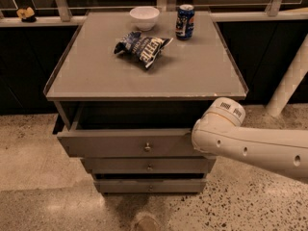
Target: Open top drawer
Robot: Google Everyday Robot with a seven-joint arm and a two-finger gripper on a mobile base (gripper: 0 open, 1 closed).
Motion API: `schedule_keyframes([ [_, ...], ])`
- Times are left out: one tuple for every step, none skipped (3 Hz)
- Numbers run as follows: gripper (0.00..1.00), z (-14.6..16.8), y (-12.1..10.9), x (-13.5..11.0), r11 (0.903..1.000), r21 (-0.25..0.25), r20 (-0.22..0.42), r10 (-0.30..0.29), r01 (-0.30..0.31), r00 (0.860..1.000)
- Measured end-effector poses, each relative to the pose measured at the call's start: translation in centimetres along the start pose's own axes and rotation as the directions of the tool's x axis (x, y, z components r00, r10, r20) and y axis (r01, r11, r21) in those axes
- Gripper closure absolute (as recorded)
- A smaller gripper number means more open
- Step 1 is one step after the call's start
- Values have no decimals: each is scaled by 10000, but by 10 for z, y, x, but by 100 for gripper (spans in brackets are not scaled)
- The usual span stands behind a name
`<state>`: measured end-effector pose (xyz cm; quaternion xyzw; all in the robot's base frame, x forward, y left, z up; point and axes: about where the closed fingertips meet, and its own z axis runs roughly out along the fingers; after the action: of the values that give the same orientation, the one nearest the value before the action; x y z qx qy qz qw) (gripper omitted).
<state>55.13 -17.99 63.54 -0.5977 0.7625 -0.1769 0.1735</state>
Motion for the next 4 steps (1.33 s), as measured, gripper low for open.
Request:
schedule_keyframes([
  [100, 0, 0, 0, 10000, 0, 0, 0, 0, 10000],
  [100, 2, 15, 11, 9999, -121, -195, -31, 29, 9998],
  [100, 1, 16, 9, 9999, -118, -200, -33, 30, 9998],
  [100, -2, 15, 8, 10000, -5, -144, -28, 28, 9999],
])
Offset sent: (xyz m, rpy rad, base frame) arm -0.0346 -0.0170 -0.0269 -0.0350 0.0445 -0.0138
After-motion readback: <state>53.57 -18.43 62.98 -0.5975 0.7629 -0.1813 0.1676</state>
